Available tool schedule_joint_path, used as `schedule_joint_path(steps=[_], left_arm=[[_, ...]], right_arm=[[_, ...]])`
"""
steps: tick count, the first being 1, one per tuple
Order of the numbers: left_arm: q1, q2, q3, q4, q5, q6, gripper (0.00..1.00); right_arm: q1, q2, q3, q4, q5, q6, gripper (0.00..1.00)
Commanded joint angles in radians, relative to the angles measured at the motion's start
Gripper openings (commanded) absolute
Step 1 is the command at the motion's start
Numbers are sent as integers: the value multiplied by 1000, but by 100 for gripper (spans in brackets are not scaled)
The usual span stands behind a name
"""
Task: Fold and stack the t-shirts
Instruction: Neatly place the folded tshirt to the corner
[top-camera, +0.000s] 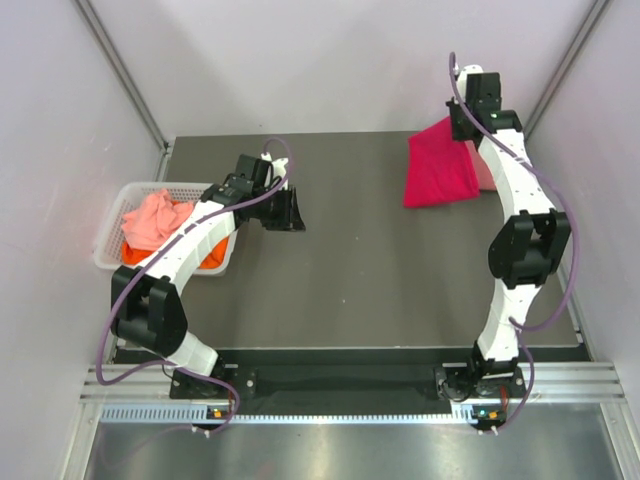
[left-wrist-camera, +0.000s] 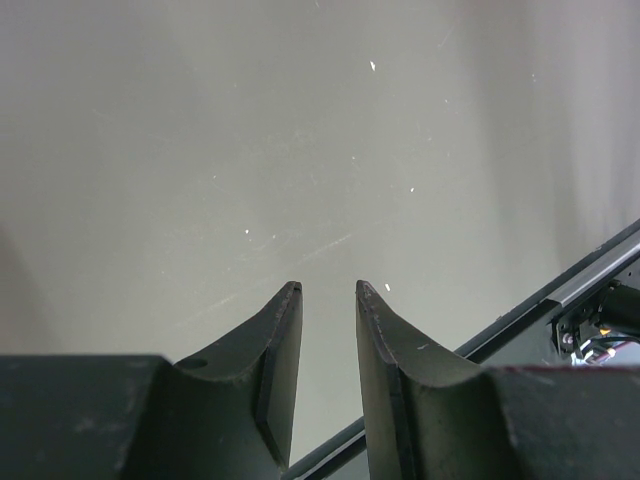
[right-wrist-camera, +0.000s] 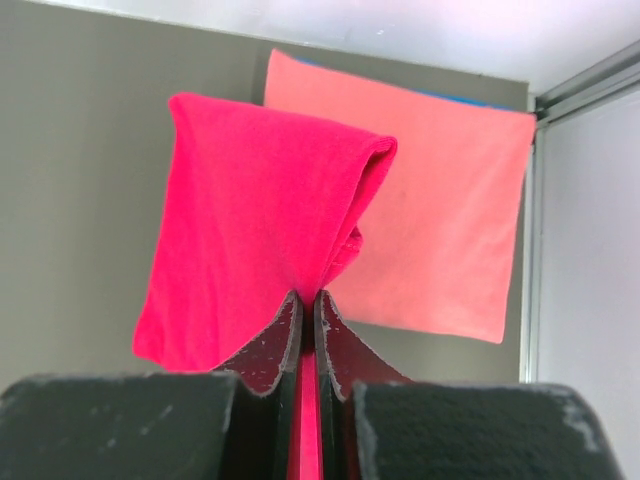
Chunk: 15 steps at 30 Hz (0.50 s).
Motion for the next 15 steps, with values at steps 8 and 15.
schedule_joint_path(steps=[8,15], left_arm=[[1,-19,-8,47,16,7,33],[1,-22,-14,49,14,8,33]], right_arm=[[-75,-65,93,64,-63,-19,0],[-140,-38,118,90,-103,-7,0]])
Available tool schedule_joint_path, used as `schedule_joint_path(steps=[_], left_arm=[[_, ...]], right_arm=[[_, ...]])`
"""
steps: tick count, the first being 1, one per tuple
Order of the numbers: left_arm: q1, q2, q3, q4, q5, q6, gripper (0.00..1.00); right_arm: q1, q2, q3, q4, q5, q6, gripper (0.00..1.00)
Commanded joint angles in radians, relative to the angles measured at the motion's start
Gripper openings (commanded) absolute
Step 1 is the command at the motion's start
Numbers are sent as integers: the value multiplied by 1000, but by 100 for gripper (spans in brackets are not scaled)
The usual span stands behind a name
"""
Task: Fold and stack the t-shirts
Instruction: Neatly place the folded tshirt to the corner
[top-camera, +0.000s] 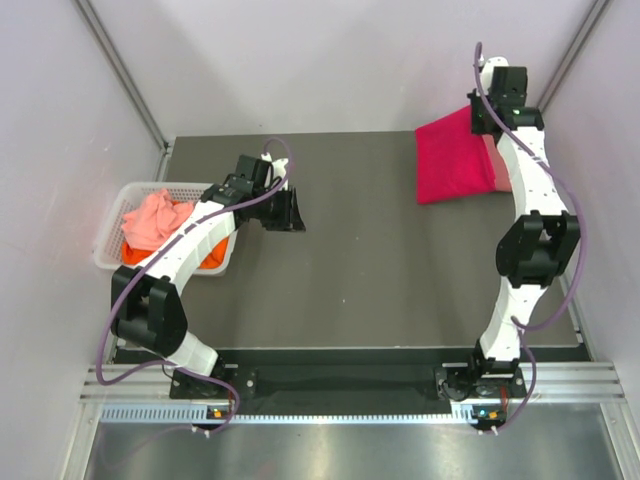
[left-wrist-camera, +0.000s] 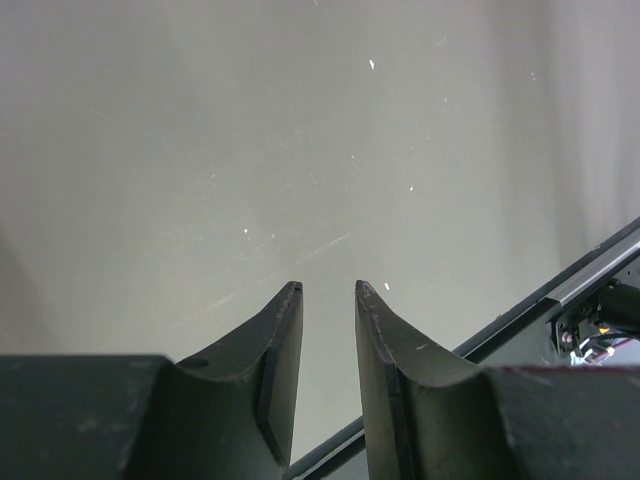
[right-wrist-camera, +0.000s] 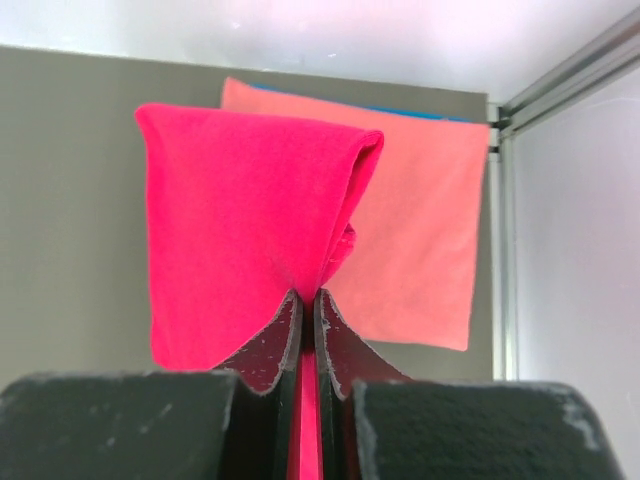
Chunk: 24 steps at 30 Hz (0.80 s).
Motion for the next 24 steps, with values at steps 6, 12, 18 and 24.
schedule_joint_path(steps=[6,12,18,24], left_arm=[[1,-16,-9,50,10,7,33],[1,-7,-10,48,9,7,33],[1,8,-6,51,23,5,33],[1,19,-8,48,17,8,33]], right_arm=[[-110,-24,56,154,-96,44,0],[-194,79,85,228,-173,134,0],[-243,244,136,280,-199,225,0],[-285,381,194,337,-176,308,0]])
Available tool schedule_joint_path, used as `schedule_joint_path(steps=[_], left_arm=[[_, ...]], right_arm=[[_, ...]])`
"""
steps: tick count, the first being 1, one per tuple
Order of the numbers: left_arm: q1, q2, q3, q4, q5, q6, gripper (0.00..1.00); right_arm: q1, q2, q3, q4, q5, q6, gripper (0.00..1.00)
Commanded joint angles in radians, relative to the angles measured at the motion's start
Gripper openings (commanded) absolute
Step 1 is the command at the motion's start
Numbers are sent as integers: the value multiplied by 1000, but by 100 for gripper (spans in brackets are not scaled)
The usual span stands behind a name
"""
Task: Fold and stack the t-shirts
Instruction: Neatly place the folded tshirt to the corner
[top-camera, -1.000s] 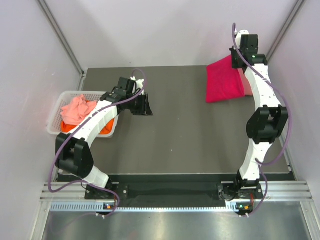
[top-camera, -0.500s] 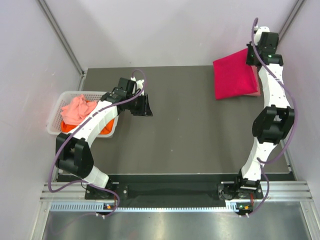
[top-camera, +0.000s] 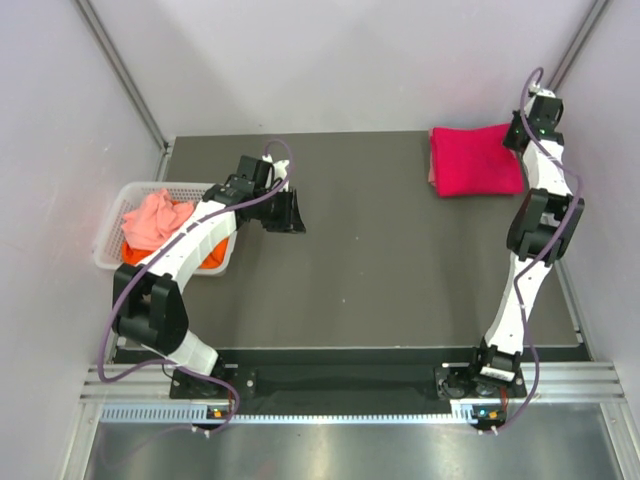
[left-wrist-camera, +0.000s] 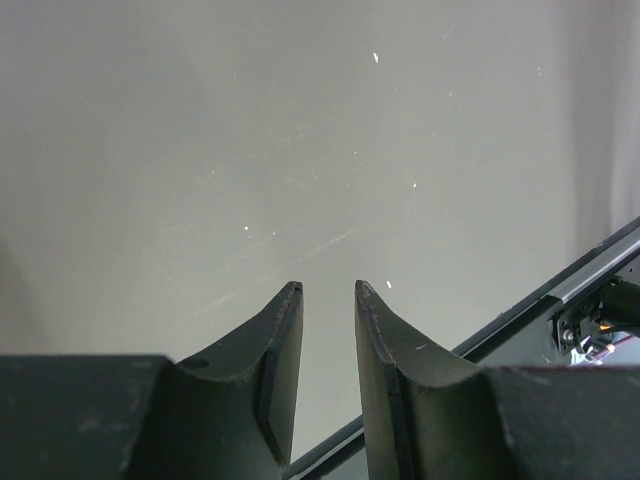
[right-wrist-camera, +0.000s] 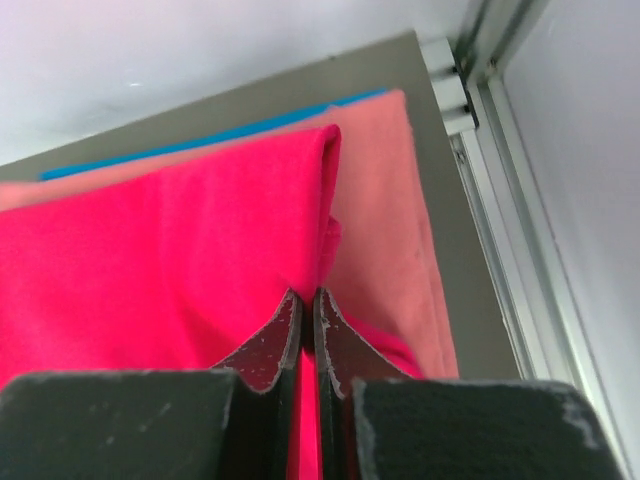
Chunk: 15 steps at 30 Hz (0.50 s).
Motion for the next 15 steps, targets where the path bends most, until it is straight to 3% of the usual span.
schedule_joint_path(steps=[1,15], left_arm=[[1,9,-2,47,13,8,33],[3,38,3,46,30,2,32]], right_arm=[[-28,45,91,103,5,72,0],[-69,92,144,157,-2,157,0]])
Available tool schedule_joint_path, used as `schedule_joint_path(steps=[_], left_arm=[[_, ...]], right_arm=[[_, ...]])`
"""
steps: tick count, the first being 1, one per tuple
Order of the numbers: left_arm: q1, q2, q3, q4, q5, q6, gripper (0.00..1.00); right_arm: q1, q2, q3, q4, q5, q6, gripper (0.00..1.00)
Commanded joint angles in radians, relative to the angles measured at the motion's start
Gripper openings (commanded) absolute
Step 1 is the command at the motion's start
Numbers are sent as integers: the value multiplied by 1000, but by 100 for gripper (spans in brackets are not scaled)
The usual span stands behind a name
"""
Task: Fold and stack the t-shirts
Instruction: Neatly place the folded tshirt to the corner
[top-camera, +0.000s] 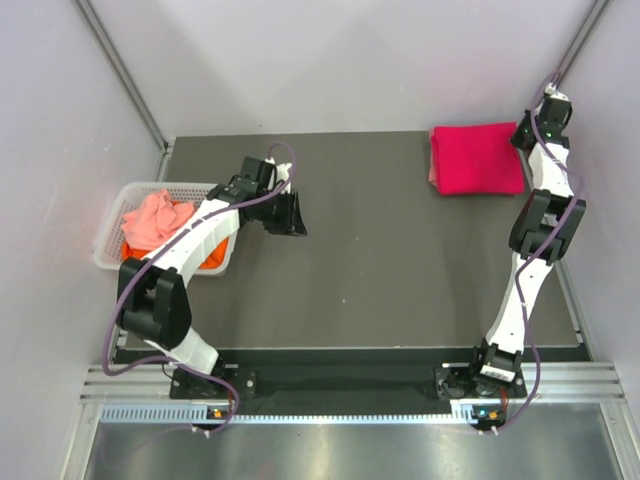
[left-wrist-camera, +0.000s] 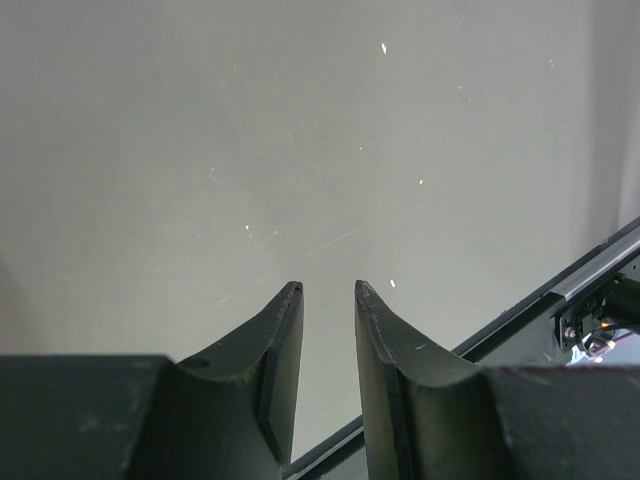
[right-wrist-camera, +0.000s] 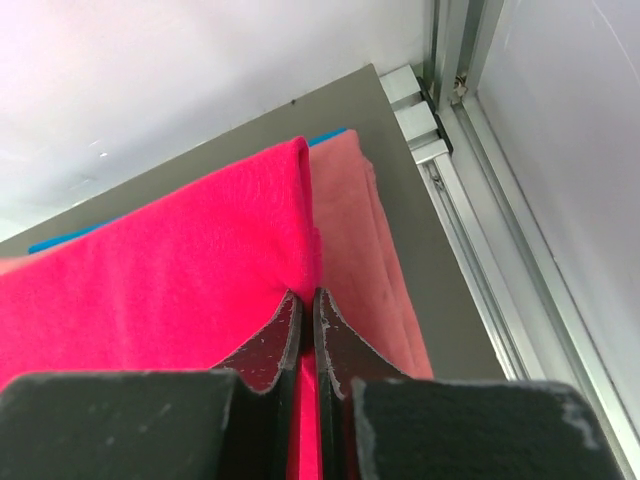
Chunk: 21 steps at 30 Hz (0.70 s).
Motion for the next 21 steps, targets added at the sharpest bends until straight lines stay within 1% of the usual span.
schedule_joint_path(steps=[1,8,9,10,11,12,15,17,19,21], left_arm=[[3,9,3,46,23,2,33],[2,9,3,48,26,2,33],[1,10,3,47,26,2,33],[1,10,1,47,25,2,32],[1,10,1,49,25,4,33],[1,10,3,49,25,4,33],[1,10,3,47,20,4,33],[1,6,3,47,22,2,33],[1,0,4,47,25,2,33],[1,-14,4,49,25,2,33]], right_arm=[[-18,-27,57,88,4,30,0],[-21,-11,60,96,1,36,0],[-23,-11,60,98,-5,39,3],[-23,-11,60,99,-19,44,11],[-23,-13,61,96,-19,44,19],[-23,-17,61,90,-19,45,33],[-23,-57,55,41,-9,36,49],[-23,-115,28,17,14,38,52],[-23,-192,-32,-11,48,55,53],[-18,-247,-84,-31,33,71,53]])
